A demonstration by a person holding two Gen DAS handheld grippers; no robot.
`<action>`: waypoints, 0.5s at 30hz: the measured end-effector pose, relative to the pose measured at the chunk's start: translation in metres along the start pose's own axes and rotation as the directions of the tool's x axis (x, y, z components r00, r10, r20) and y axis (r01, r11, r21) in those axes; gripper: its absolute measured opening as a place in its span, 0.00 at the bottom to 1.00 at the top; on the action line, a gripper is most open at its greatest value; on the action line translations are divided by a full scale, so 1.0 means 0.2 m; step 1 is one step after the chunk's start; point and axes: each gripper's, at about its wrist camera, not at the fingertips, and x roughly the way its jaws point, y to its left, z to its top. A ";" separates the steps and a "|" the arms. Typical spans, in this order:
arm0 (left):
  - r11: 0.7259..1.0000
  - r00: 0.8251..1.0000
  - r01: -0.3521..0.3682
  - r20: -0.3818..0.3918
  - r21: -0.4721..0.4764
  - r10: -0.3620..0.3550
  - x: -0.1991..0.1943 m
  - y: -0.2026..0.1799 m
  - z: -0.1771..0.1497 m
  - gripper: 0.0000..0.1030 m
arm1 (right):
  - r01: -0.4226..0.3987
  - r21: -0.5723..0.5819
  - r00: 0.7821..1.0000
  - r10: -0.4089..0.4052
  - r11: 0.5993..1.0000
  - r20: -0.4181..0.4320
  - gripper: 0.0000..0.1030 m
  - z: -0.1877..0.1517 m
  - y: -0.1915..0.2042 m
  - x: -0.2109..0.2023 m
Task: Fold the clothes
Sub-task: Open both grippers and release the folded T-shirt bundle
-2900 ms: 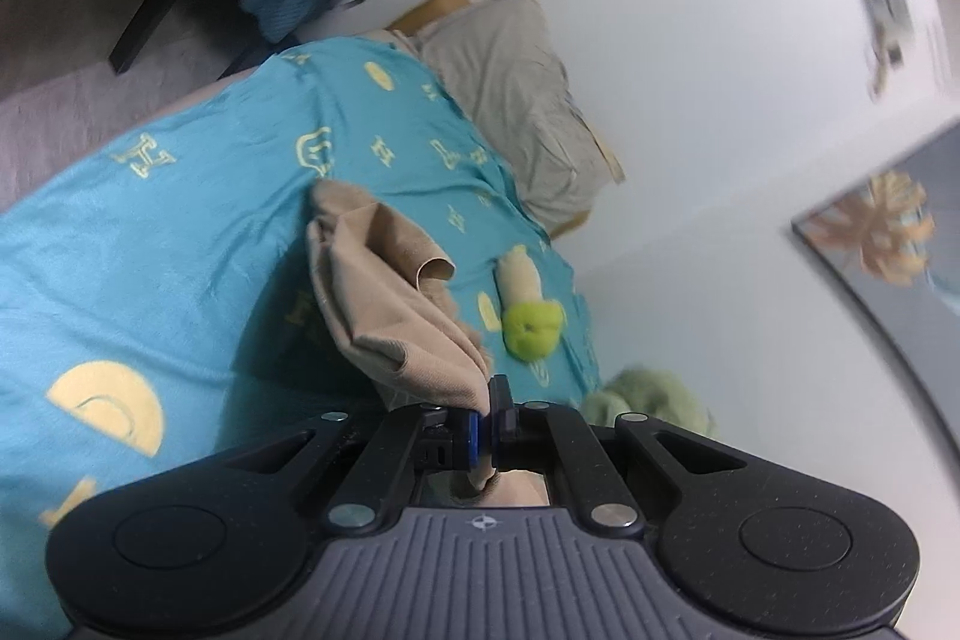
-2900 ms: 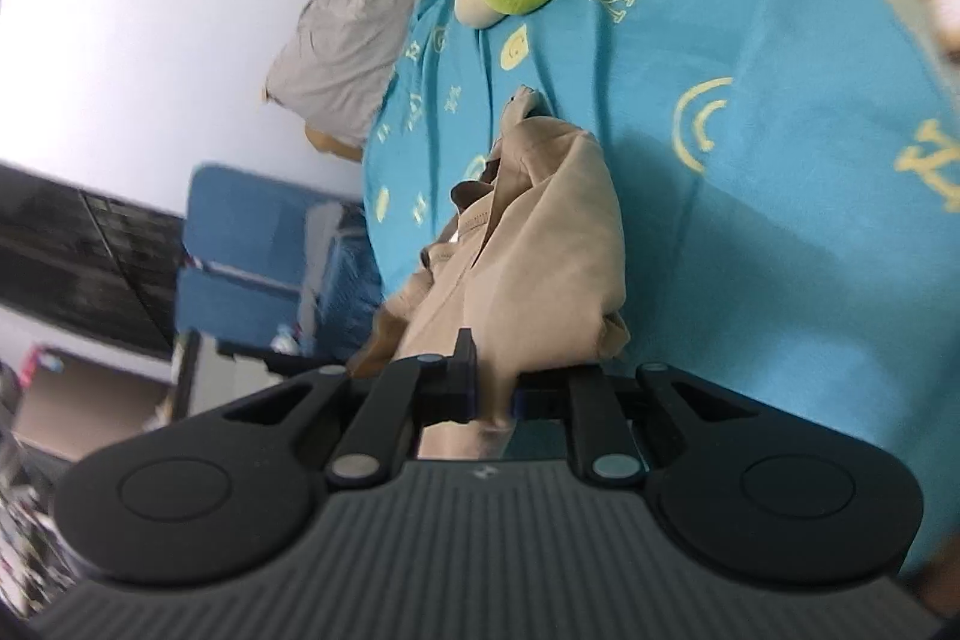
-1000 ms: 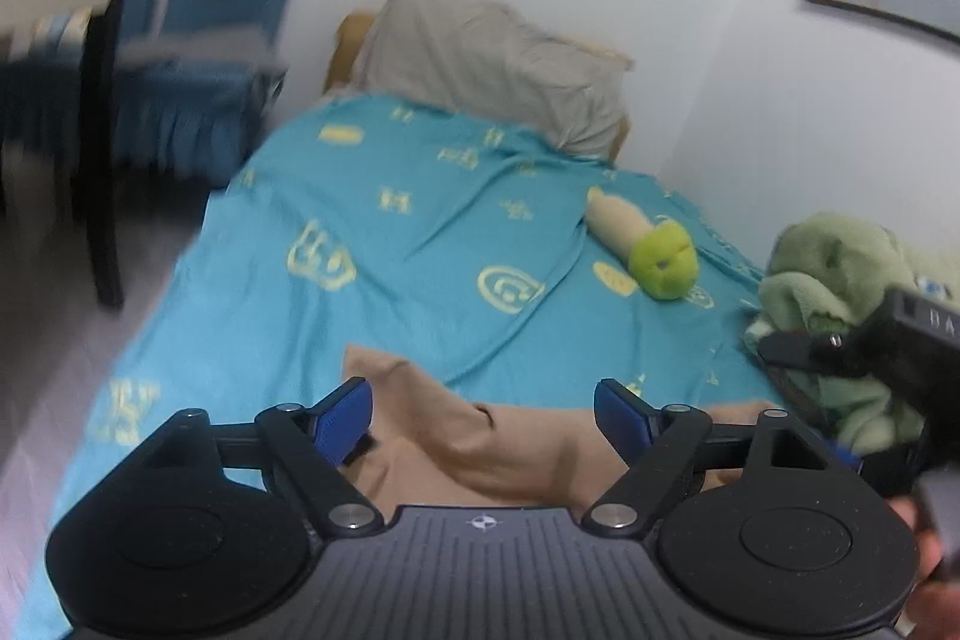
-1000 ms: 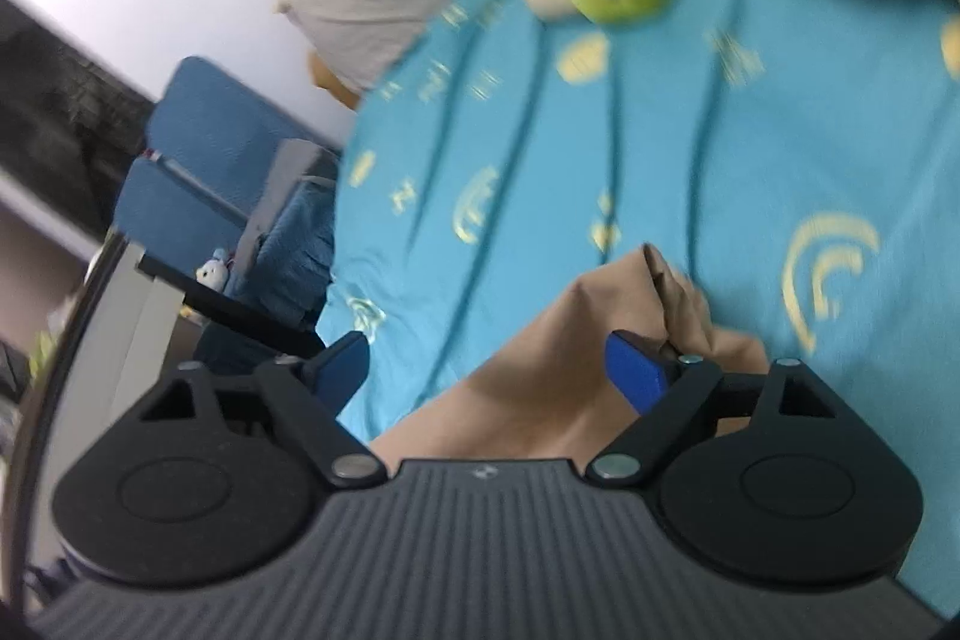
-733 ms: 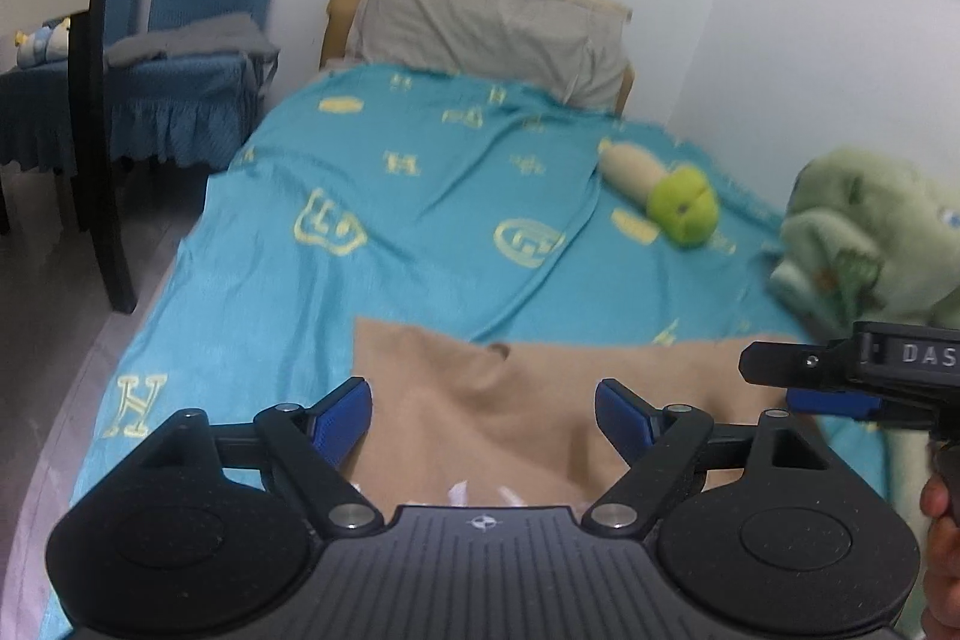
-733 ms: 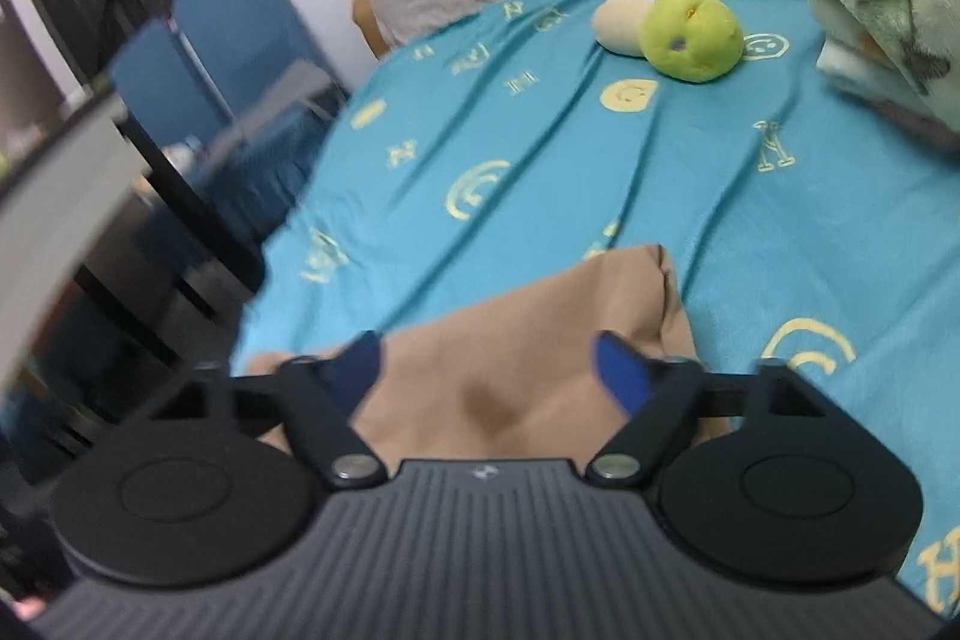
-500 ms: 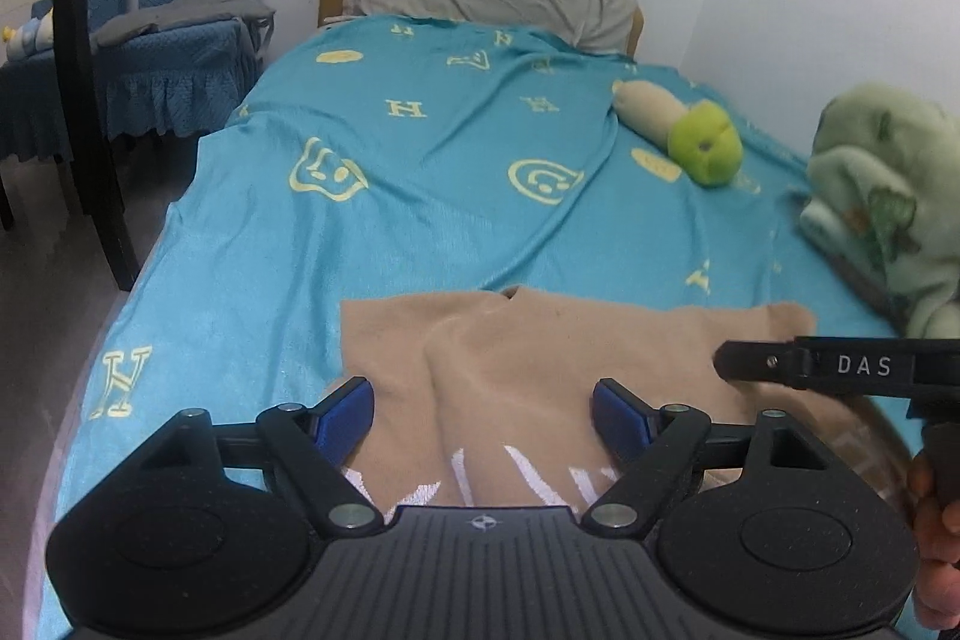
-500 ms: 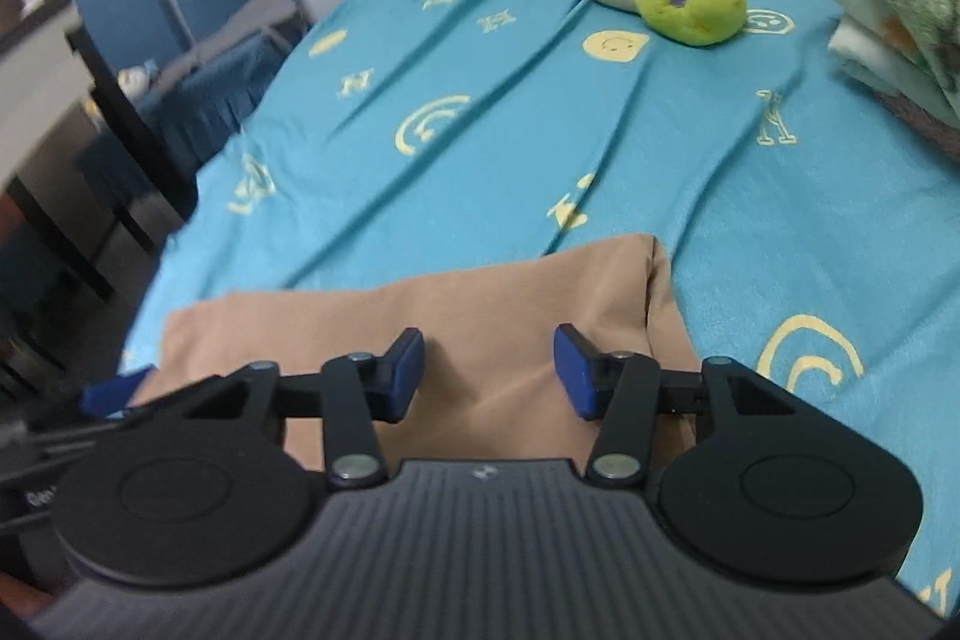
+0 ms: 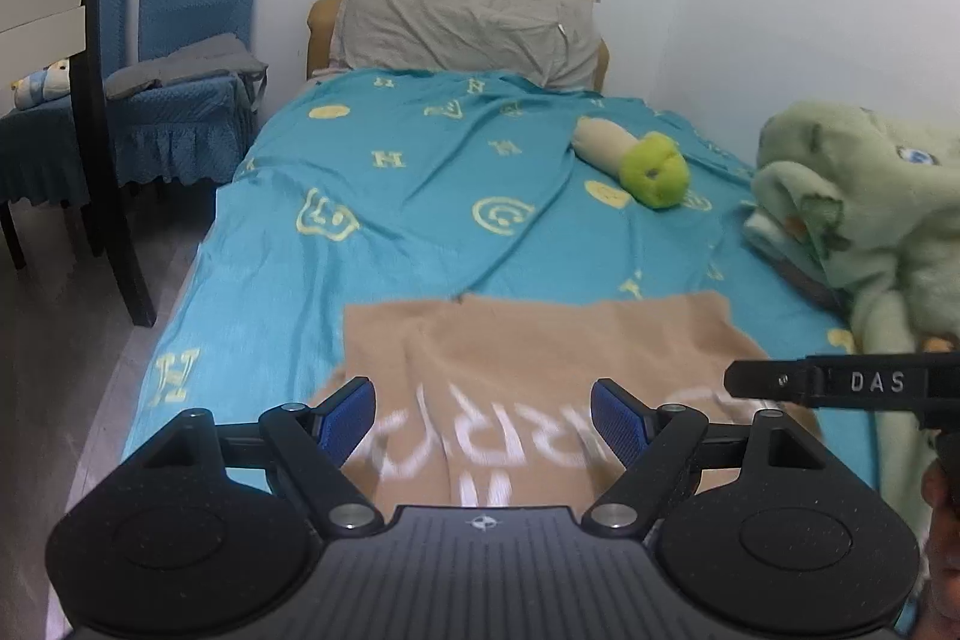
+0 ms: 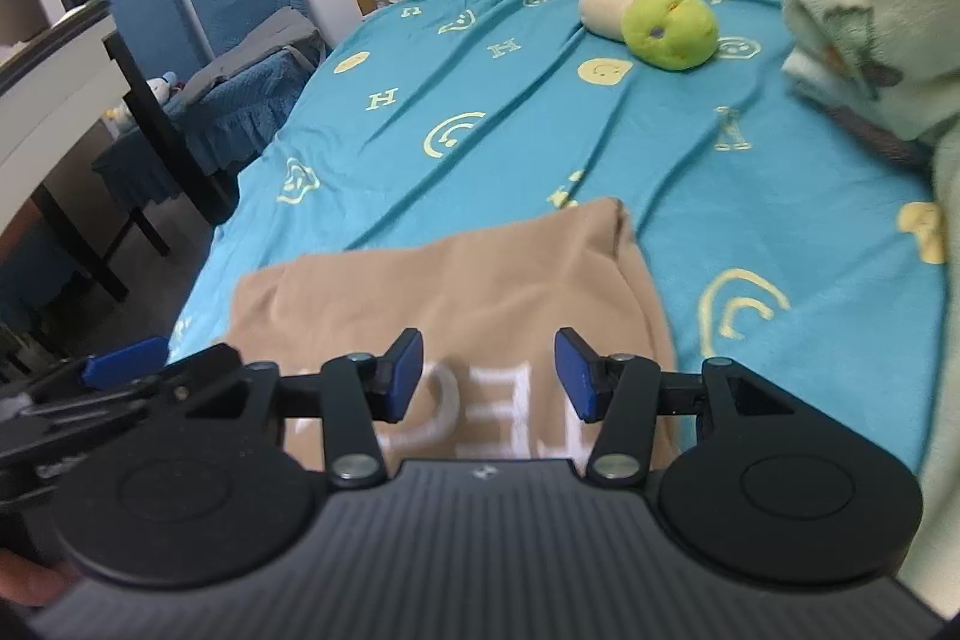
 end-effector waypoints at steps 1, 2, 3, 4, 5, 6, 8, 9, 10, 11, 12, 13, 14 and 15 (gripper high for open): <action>1.000 1.000 -0.001 -0.013 0.002 0.001 -0.01 -0.01 -0.02 0.79 | 0.003 0.008 1.000 -0.003 1.000 -0.009 0.51 -0.01 -0.01 0.00; 1.000 0.999 -0.014 -0.039 0.009 0.014 0.00 -0.01 -0.04 0.79 | 0.006 0.017 1.000 -0.006 1.000 -0.018 0.51 -0.03 -0.01 0.00; 1.000 0.998 -0.027 -0.065 0.017 0.028 0.02 -0.01 -0.06 0.79 | 0.013 0.016 0.999 -0.012 1.000 -0.035 0.50 -0.04 -0.02 0.01; 0.999 0.995 -0.040 -0.089 0.025 0.042 0.04 -0.02 -0.08 0.80 | 0.018 0.014 0.999 -0.017 1.000 -0.052 0.49 -0.06 -0.02 0.04; 0.998 0.993 -0.056 -0.105 0.031 0.059 0.07 -0.01 -0.09 0.81 | 0.022 0.013 0.997 -0.021 1.000 -0.069 0.49 -0.07 -0.03 0.07; 0.998 0.991 -0.062 -0.116 0.030 0.065 0.09 -0.01 -0.10 0.81 | 0.026 0.012 0.996 -0.025 1.000 -0.087 0.49 -0.08 -0.03 0.09; 0.998 0.991 -0.058 -0.122 0.017 0.059 0.09 0.00 -0.11 0.81 | 0.025 0.030 0.995 -0.022 0.999 -0.100 0.49 -0.10 -0.05 0.12; 0.998 0.991 -0.055 -0.125 0.009 0.056 0.09 0.01 -0.12 0.81 | 0.027 0.025 0.995 -0.024 0.999 -0.100 0.49 -0.10 -0.04 0.13; 0.999 0.991 -0.050 -0.128 -0.004 0.049 0.08 0.02 -0.11 0.81 | 0.029 0.021 0.995 -0.026 0.999 -0.099 0.49 -0.11 -0.04 0.13; 0.999 0.990 -0.046 -0.131 -0.018 0.043 0.06 0.02 -0.11 0.81 | 0.030 0.017 0.995 -0.029 0.999 -0.098 0.49 -0.11 -0.04 0.13; 0.999 0.990 -0.040 -0.134 -0.034 0.035 0.05 0.03 -0.11 0.81 | 0.032 0.013 0.995 -0.031 0.999 -0.098 0.50 -0.11 -0.03 0.13; 0.998 0.990 -0.025 -0.139 -0.064 0.016 0.02 0.04 -0.10 0.81 | 0.034 0.009 0.995 -0.033 0.999 -0.097 0.50 -0.11 -0.03 0.13; 0.996 0.990 -0.010 -0.144 -0.094 -0.004 -0.02 0.05 -0.10 0.81 | 0.033 0.012 0.995 -0.032 0.999 -0.098 0.50 -0.11 -0.03 0.13; 0.992 0.989 0.006 -0.148 -0.125 -0.024 -0.05 0.06 -0.10 0.81 | 0.031 0.018 0.995 -0.029 0.999 -0.099 0.50 -0.11 -0.04 0.13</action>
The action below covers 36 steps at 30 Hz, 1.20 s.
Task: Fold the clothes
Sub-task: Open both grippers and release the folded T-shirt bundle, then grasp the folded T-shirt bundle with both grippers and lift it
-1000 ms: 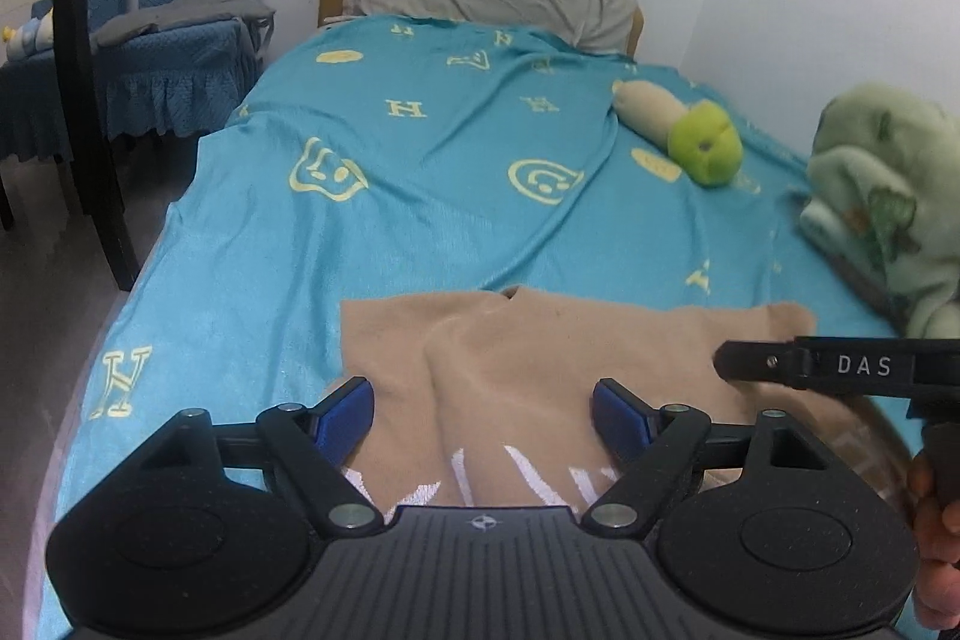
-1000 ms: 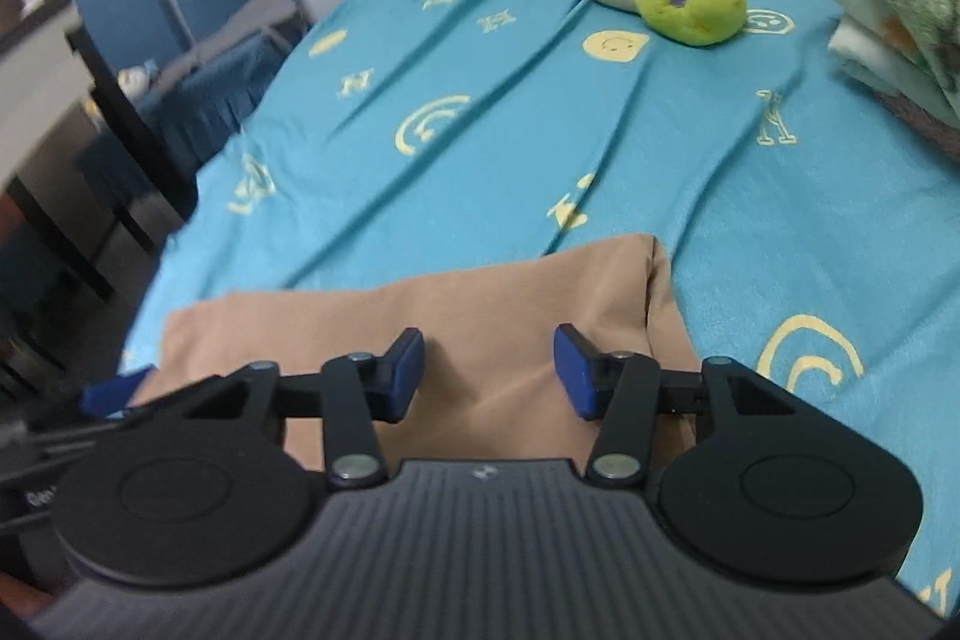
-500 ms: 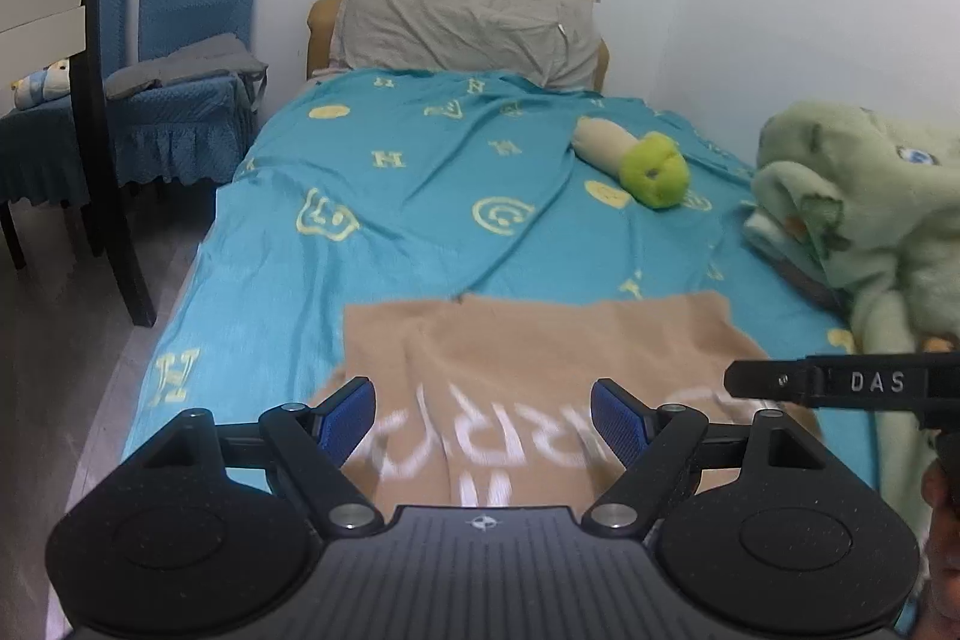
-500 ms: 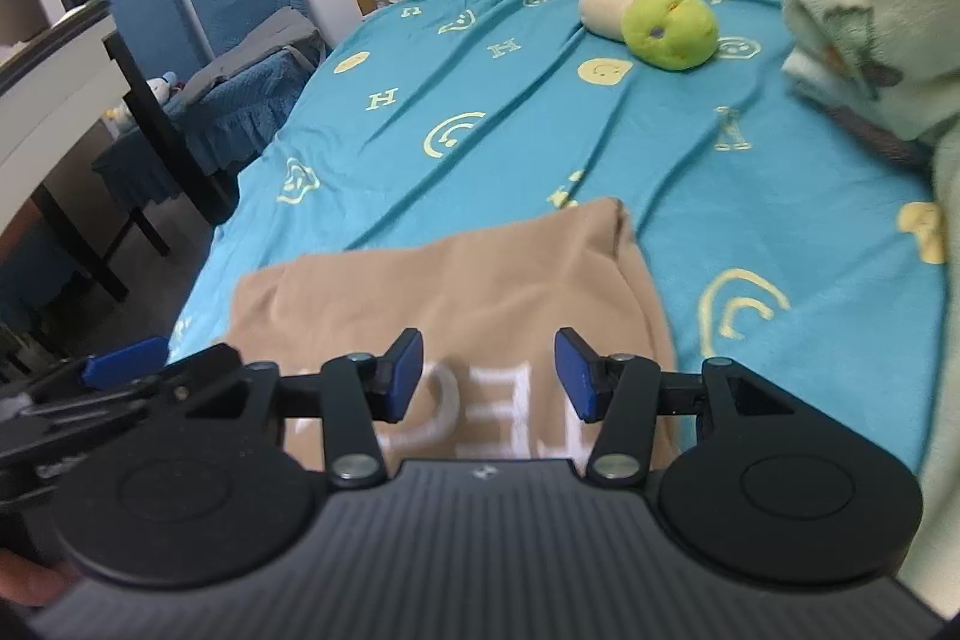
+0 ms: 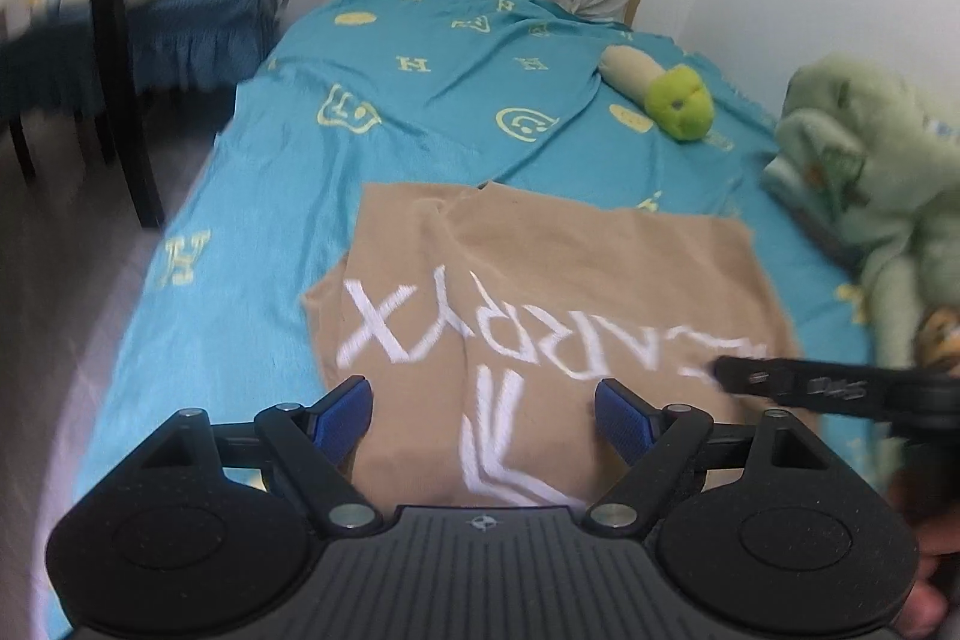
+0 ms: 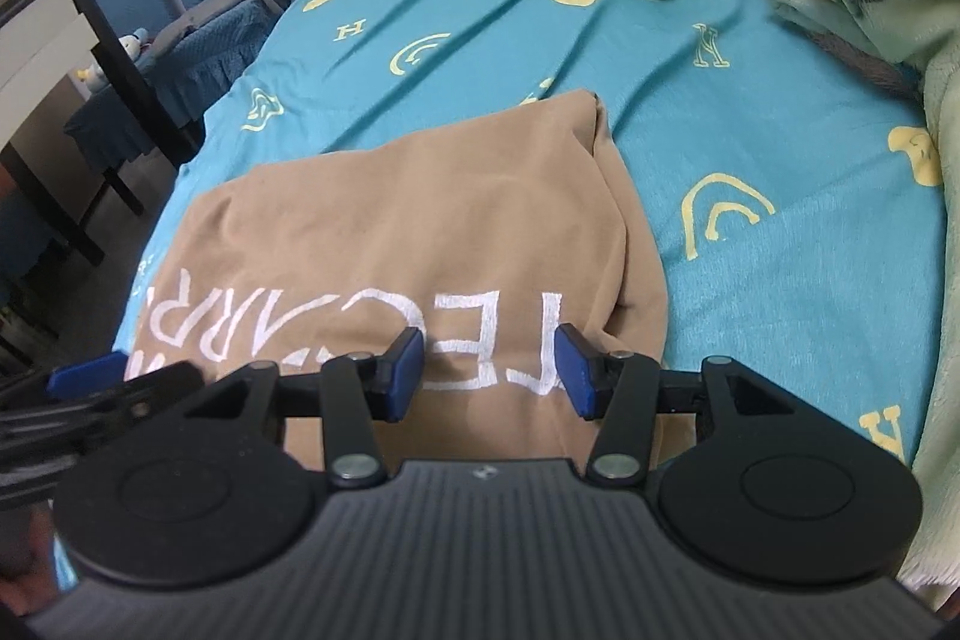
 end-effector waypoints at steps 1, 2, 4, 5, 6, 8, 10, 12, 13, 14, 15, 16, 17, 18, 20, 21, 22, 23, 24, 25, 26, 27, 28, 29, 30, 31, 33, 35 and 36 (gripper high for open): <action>0.999 1.000 0.028 -0.003 -0.038 -0.028 -0.04 0.02 0.00 0.81 | -0.003 0.006 1.000 0.003 1.000 -0.002 0.50 0.00 0.00 0.00; 0.994 0.998 0.062 -0.003 -0.085 -0.062 -0.07 0.04 0.00 0.81 | -0.005 0.015 1.000 0.005 1.000 -0.002 0.50 0.00 -0.01 0.00; 0.971 0.992 0.124 -0.013 -0.203 -0.129 -0.11 0.10 -0.01 0.81 | -0.009 0.032 1.000 0.009 0.999 -0.002 0.49 0.01 -0.02 -0.01; 0.951 0.987 0.151 -0.019 -0.269 -0.162 -0.12 0.15 -0.02 0.81 | -0.011 0.041 1.000 0.011 0.999 -0.002 0.49 0.01 -0.02 -0.01; 0.928 0.981 0.171 -0.026 -0.330 -0.190 -0.11 0.19 -0.05 0.81 | -0.013 0.050 1.000 0.013 0.999 -0.002 0.49 0.01 -0.03 -0.01; 0.882 0.970 0.188 -0.057 -0.432 -0.234 -0.07 0.26 -0.09 0.80 | -0.019 0.067 1.000 0.019 0.998 -0.004 0.49 0.02 -0.04 -0.01; 0.839 0.958 0.199 -0.079 -0.506 -0.275 -0.01 0.31 -0.12 0.78 | -0.021 0.078 1.000 0.022 0.997 -0.005 0.49 0.02 -0.04 -0.01; 0.798 0.950 0.215 -0.069 -0.563 -0.304 0.06 0.34 -0.15 0.78 | -0.018 0.080 1.000 0.019 0.997 -0.005 0.49 0.02 -0.04 -0.01; 0.770 0.943 0.231 -0.056 -0.594 -0.327 0.10 0.36 -0.15 0.77 | -0.016 0.080 1.000 0.017 0.997 -0.006 0.49 0.02 -0.03 0.00; 0.742 0.937 0.247 -0.042 -0.623 -0.347 0.13 0.37 -0.16 0.75 | -0.015 0.081 1.000 0.016 0.997 -0.006 0.49 0.02 -0.04 0.00; 0.720 0.934 0.261 -0.020 -0.643 -0.357 0.15 0.38 -0.16 0.74 | -0.016 0.084 1.000 0.016 0.996 -0.007 0.49 0.02 -0.04 0.00; 0.698 0.931 0.275 0.002 -0.661 -0.366 0.18 0.39 -0.16 0.74 | -0.016 0.088 1.000 0.016 0.996 -0.007 0.49 0.03 -0.04 0.00; 0.676 0.927 0.291 0.024 -0.677 -0.375 0.19 0.40 -0.17 0.74 | -0.017 0.092 1.000 0.018 0.996 -0.007 0.49 0.03 -0.04 0.00; 0.667 0.921 0.315 0.047 -0.675 -0.387 0.19 0.40 -0.17 0.74 | -0.018 0.098 1.000 0.019 0.995 -0.006 0.49 0.03 -0.04 0.00; 0.648 0.907 0.362 0.092 -0.671 -0.411 0.18 0.39 -0.16 0.74 | -0.022 0.115 1.000 0.022 0.993 -0.004 0.49 0.03 -0.05 -0.01; 0.637 0.899 0.385 0.114 -0.668 -0.423 0.18 0.39 -0.16 0.74 | -0.024 0.126 1.000 0.025 0.992 -0.004 0.49 0.03 -0.06 -0.01; 0.625 0.891 0.404 0.134 -0.667 -0.433 0.17 0.39 -0.17 0.75 | -0.028 0.143 1.000 0.028 0.989 -0.003 0.49 0.03 -0.07 -0.01; 0.615 0.885 0.420 0.150 -0.667 -0.441 0.16 0.39 -0.18 0.75 | -0.032 0.160 0.999 0.032 0.987 -0.002 0.49 0.04 -0.08 -0.01; 0.621 0.890 0.406 0.135 -0.671 -0.436 0.16 0.38 -0.18 0.76 | -0.036 0.171 0.999 0.036 0.985 -0.002 0.49 0.04 -0.09 0.00; 0.628 0.896 0.389 0.117 -0.674 -0.429 0.17 0.38 -0.19 0.75 | -0.039 0.181 0.999 0.040 0.983 -0.003 0.49 0.04 -0.09 0.00; 0.647 0.908 0.352 0.079 -0.677 -0.411 0.19 0.38 -0.19 0.75 | -0.043 0.190 0.999 0.044 0.981 -0.004 0.49 0.04 -0.10 0.00; 0.658 0.916 0.318 0.042 -0.683 -0.398 0.20 0.38 -0.20 0.73 | -0.046 0.200 0.999 0.048 0.979 -0.005 0.49 0.04 -0.10 0.00; 0.667 0.923 0.285 0.008 -0.688 -0.386 0.22 0.37 -0.21 0.70 | -0.047 0.201 0.999 0.048 0.979 -0.004 0.49 0.04 -0.10 0.00; 0.670 0.926 0.263 -0.012 -0.694 -0.376 0.24 0.37 -0.22 0.68 | -0.046 0.200 0.999 0.048 0.979 -0.004 0.49 0.04 -0.10 0.00; 0.661 0.927 0.264 -0.003 -0.703 -0.374 0.25 0.38 -0.22 0.68 | -0.047 0.200 0.999 0.048 0.979 -0.004 0.49 0.04 -0.10 0.00; 0.648 0.929 0.269 0.015 -0.713 -0.370 0.25 0.39 -0.22 0.68 | -0.046 0.199 0.999 0.048 0.979 -0.004 0.49 0.04 -0.11 0.00; 0.626 0.935 0.273 0.049 -0.731 -0.351 0.25 0.42 -0.21 0.67 | -0.046 0.201 0.999 0.048 0.978 -0.005 0.49 0.04 -0.11 0.01; 0.605 0.935 0.286 0.080 -0.743 -0.344 0.25 0.43 -0.21 0.60 | -0.048 0.210 0.999 0.050 0.977 -0.004 0.49 0.05 -0.11 0.00; 0.597 0.934 0.296 0.094 -0.745 -0.345 0.25 0.44 -0.20 0.52 | -0.050 0.218 0.999 0.052 0.975 -0.002 0.49 0.05 -0.12 0.00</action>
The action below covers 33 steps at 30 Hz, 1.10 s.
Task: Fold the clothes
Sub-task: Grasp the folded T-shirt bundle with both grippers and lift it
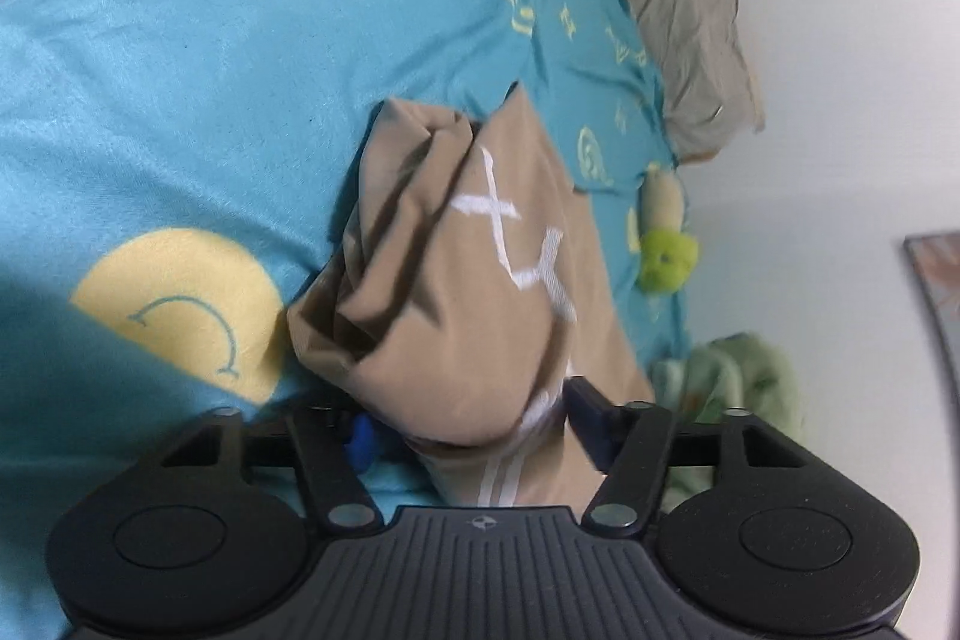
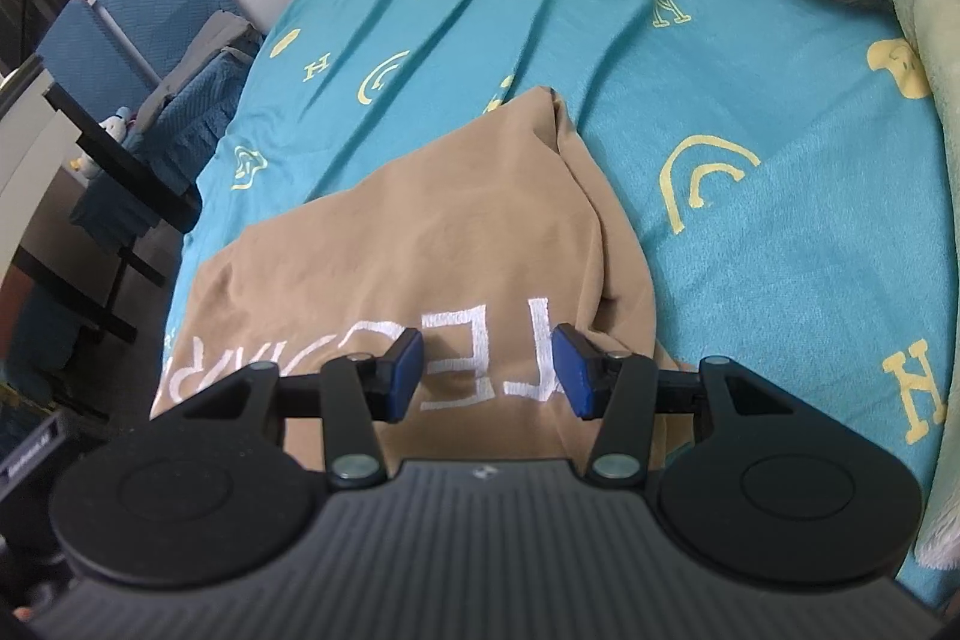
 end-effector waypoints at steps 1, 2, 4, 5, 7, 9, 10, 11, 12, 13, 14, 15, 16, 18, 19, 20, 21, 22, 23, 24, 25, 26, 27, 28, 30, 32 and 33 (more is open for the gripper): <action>1.000 1.000 0.010 0.009 -0.001 -0.010 0.00 0.00 0.00 0.43 | -0.005 0.017 1.000 0.005 1.000 0.004 0.49 0.01 0.00 -0.01; 1.000 1.000 0.014 0.019 0.022 -0.014 0.00 -0.02 0.00 0.40 | -0.010 0.034 1.000 0.009 0.999 0.009 0.49 0.01 -0.01 -0.02; 0.997 0.999 0.034 0.040 0.063 -0.036 -0.02 -0.05 -0.01 0.32 | -0.043 0.088 0.999 0.040 0.995 0.036 0.51 0.03 -0.02 -0.07; 0.996 0.997 0.052 0.046 0.079 -0.055 -0.02 -0.07 -0.02 0.31 | -0.095 0.129 0.995 0.089 0.987 0.049 0.51 0.04 -0.03 -0.11; 0.991 0.994 0.083 0.059 0.107 -0.090 -0.03 -0.11 -0.02 0.28 | -0.225 0.222 0.974 0.215 0.949 0.069 0.60 0.05 -0.05 -0.17; 0.987 0.991 0.108 0.069 0.120 -0.117 -0.03 -0.13 -0.03 0.27 | -0.366 0.333 0.929 0.364 0.869 0.071 0.82 0.03 -0.06 -0.19; 0.986 0.989 0.119 0.072 0.120 -0.128 -0.03 -0.14 -0.03 0.27 | -0.399 0.383 0.910 0.412 0.833 0.050 0.88 0.00 -0.05 -0.17; 0.985 0.988 0.123 0.074 0.117 -0.132 -0.02 -0.15 -0.04 0.27 | -0.423 0.431 0.889 0.457 0.797 0.027 0.90 -0.03 -0.04 -0.14; 0.985 0.988 0.127 0.075 0.114 -0.136 -0.01 -0.15 -0.04 0.27 | -0.443 0.479 0.865 0.501 0.758 0.006 0.94 -0.06 -0.03 -0.11; 0.985 0.987 0.131 0.076 0.111 -0.140 -0.01 -0.16 -0.04 0.27 | -0.458 0.527 0.838 0.545 0.716 -0.011 0.93 -0.09 -0.02 -0.08; 0.986 0.987 0.131 0.076 0.107 -0.139 0.00 -0.15 -0.04 0.26 | -0.451 0.574 0.813 0.580 0.683 -0.051 0.93 -0.13 -0.01 -0.03; 0.986 0.987 0.132 0.076 0.103 -0.140 0.00 -0.15 -0.04 0.26 | -0.431 0.622 0.789 0.607 0.654 -0.092 0.93 -0.17 0.01 0.03; 0.986 0.987 0.132 0.077 0.098 -0.140 0.00 -0.15 -0.04 0.26 | -0.408 0.658 0.775 0.621 0.633 -0.117 0.93 -0.21 0.02 0.08; 0.987 0.987 0.134 0.078 0.093 -0.141 0.02 -0.15 -0.04 0.26 | -0.361 0.698 0.784 0.607 0.618 -0.132 0.93 -0.26 0.02 0.16; 0.987 0.987 0.135 0.079 0.088 -0.143 0.01 -0.14 -0.03 0.26 | -0.343 0.712 0.800 0.588 0.613 -0.120 0.93 -0.26 0.00 0.17; 0.987 0.986 0.137 0.081 0.084 -0.144 0.00 -0.14 -0.03 0.26 | -0.326 0.725 0.817 0.566 0.607 -0.107 0.93 -0.27 -0.02 0.19; 0.987 0.986 0.139 0.082 0.080 -0.146 0.00 -0.13 -0.03 0.26 | -0.309 0.737 0.834 0.544 0.600 -0.093 0.93 -0.28 -0.04 0.20; 0.987 0.985 0.141 0.084 0.076 -0.148 -0.02 -0.12 -0.03 0.25 | -0.300 0.752 0.847 0.526 0.587 -0.073 0.93 -0.28 -0.07 0.20; 0.987 0.985 0.144 0.085 0.072 -0.150 -0.03 -0.10 -0.03 0.25 | -0.291 0.767 0.860 0.508 0.572 -0.052 0.93 -0.29 -0.10 0.20; 0.987 0.985 0.146 0.085 0.068 -0.152 -0.03 -0.10 -0.03 0.25 | -0.287 0.768 0.876 0.482 0.573 -0.032 0.93 -0.28 -0.12 0.19; 0.987 0.984 0.149 0.084 0.064 -0.154 -0.04 -0.09 -0.03 0.25 | -0.284 0.767 0.891 0.454 0.576 -0.012 0.93 -0.28 -0.14 0.18; 0.986 0.983 0.156 0.085 0.061 -0.161 -0.05 -0.08 -0.03 0.25 | -0.280 0.766 0.905 0.426 0.579 0.009 0.93 -0.27 -0.16 0.17; 0.985 0.982 0.163 0.086 0.057 -0.168 -0.06 -0.07 -0.03 0.24 | -0.272 0.763 0.918 0.396 0.587 0.023 0.93 -0.27 -0.17 0.15; 0.984 0.981 0.169 0.089 0.052 -0.173 -0.07 -0.06 -0.03 0.24 | -0.264 0.759 0.930 0.366 0.595 0.036 0.90 -0.26 -0.18 0.14; 0.984 0.980 0.174 0.092 0.040 -0.177 -0.08 -0.04 -0.03 0.24 | -0.252 0.768 0.942 0.332 0.589 0.054 0.73 -0.26 -0.20 0.13; 0.984 0.980 0.174 0.094 0.028 -0.176 -0.08 -0.03 -0.03 0.24 | -0.255 0.780 0.941 0.332 0.571 0.064 0.69 -0.27 -0.23 0.15; 0.985 0.980 0.172 0.094 0.026 -0.173 -0.08 -0.02 -0.03 0.23 | -0.259 0.772 0.942 0.328 0.581 0.069 0.64 -0.27 -0.22 0.14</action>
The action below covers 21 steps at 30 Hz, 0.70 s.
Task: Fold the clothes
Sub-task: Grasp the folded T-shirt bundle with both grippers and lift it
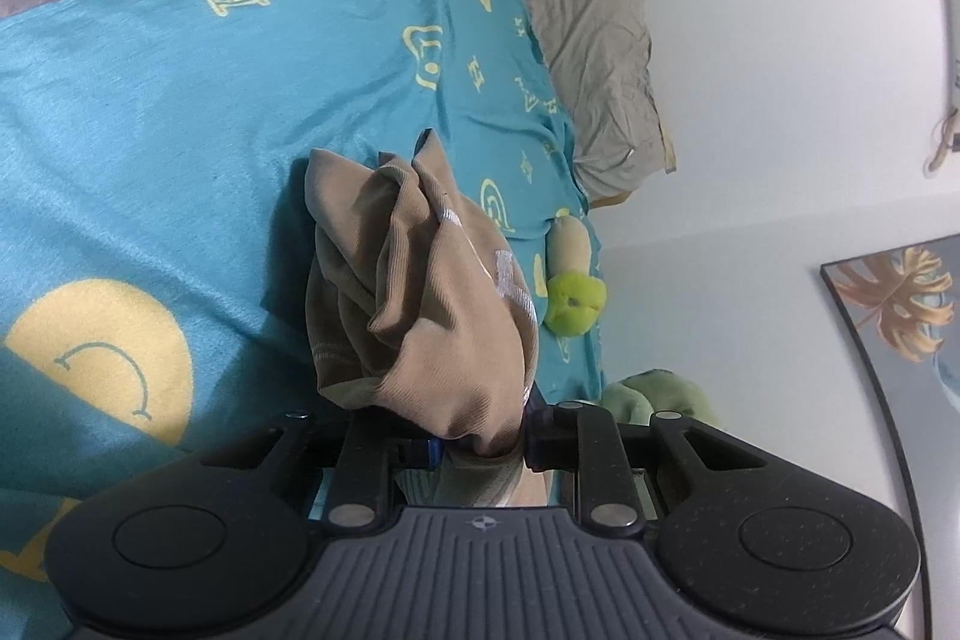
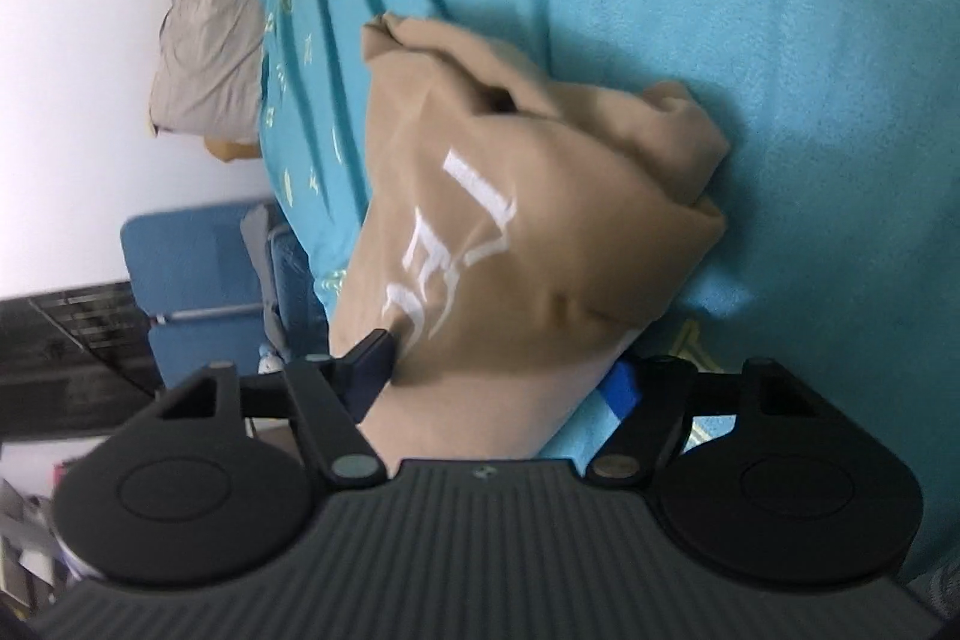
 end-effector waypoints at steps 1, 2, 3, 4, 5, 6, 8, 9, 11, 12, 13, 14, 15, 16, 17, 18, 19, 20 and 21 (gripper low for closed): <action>1.000 1.000 -0.002 0.000 -0.002 0.002 0.00 0.00 0.00 0.23 | 0.000 -0.017 1.000 0.000 1.000 0.007 0.59 0.00 0.01 0.00; 1.000 1.000 -0.002 0.000 0.001 0.002 0.00 0.00 0.00 0.23 | 0.000 -0.034 1.000 0.001 0.999 0.014 0.56 -0.01 0.02 0.00; 1.000 1.000 -0.001 0.001 0.004 0.001 0.00 0.00 0.00 0.23 | 0.001 -0.054 1.000 0.000 0.999 0.024 0.50 -0.01 0.03 -0.01; 1.000 1.000 -0.002 0.001 0.010 0.002 0.01 0.00 0.00 0.24 | 0.004 -0.074 0.999 -0.001 0.997 0.033 0.44 -0.01 0.05 -0.01; 1.000 1.000 -0.002 0.000 0.015 0.002 0.01 -0.01 0.00 0.24 | 0.006 -0.096 0.999 -0.002 0.995 0.045 0.41 -0.01 0.06 -0.02; 1.000 1.000 -0.003 -0.002 0.026 0.003 0.02 -0.02 0.00 0.23 | 0.009 -0.118 0.998 -0.002 0.993 0.057 0.36 0.00 0.08 -0.02; 0.999 1.000 -0.002 0.001 0.037 0.002 0.02 -0.04 0.01 0.23 | 0.001 -0.153 0.997 0.011 0.988 0.076 0.31 0.01 0.11 -0.04; 0.999 1.000 0.000 0.001 0.033 0.000 0.02 -0.05 0.01 0.23 | -0.004 -0.170 0.996 0.018 0.985 0.085 0.30 0.01 0.13 -0.05; 1.000 1.000 -0.001 0.000 0.025 0.001 0.00 -0.08 0.01 0.23 | -0.018 -0.201 0.994 0.039 0.979 0.102 0.28 0.02 0.17 -0.09; 1.000 1.000 0.002 -0.001 0.029 -0.002 -0.01 -0.11 0.01 0.23 | -0.020 -0.219 0.993 0.045 0.976 0.110 0.27 0.01 0.20 -0.11; 0.999 1.000 0.006 -0.002 0.044 -0.006 -0.02 -0.16 0.00 0.23 | -0.024 -0.232 0.992 0.053 0.972 0.118 0.27 0.02 0.22 -0.13; 0.998 1.000 0.013 -0.007 0.062 -0.013 -0.02 -0.22 -0.01 0.23 | -0.031 -0.236 0.990 0.063 0.971 0.127 0.26 0.03 0.24 -0.17; 0.997 1.000 0.020 -0.012 0.079 -0.019 -0.02 -0.28 -0.03 0.23 | -0.039 -0.238 0.988 0.073 0.970 0.135 0.26 0.04 0.27 -0.21; 0.995 1.000 0.026 -0.017 0.097 -0.025 -0.02 -0.35 -0.04 0.23 | -0.053 -0.237 0.985 0.089 0.970 0.145 0.26 0.05 0.28 -0.25; 0.993 0.999 0.033 -0.022 0.114 -0.031 -0.02 -0.41 -0.05 0.23 | -0.068 -0.234 0.982 0.106 0.970 0.154 0.26 0.07 0.30 -0.30; 0.990 0.999 0.040 -0.028 0.132 -0.037 -0.02 -0.48 -0.07 0.23 | -0.083 -0.234 0.978 0.124 0.969 0.167 0.26 0.09 0.32 -0.35; 0.987 0.999 0.046 -0.036 0.154 -0.040 -0.01 -0.56 -0.09 0.22 | -0.095 -0.237 0.973 0.141 0.967 0.182 0.26 0.11 0.34 -0.41; 0.983 0.998 0.052 -0.045 0.176 -0.045 0.00 -0.65 -0.12 0.22 | -0.106 -0.244 0.968 0.156 0.964 0.196 0.26 0.15 0.37 -0.47; 0.977 0.997 0.068 -0.055 0.201 -0.058 0.04 -0.75 -0.16 0.22 | -0.117 -0.251 0.963 0.172 0.961 0.209 0.26 0.18 0.40 -0.53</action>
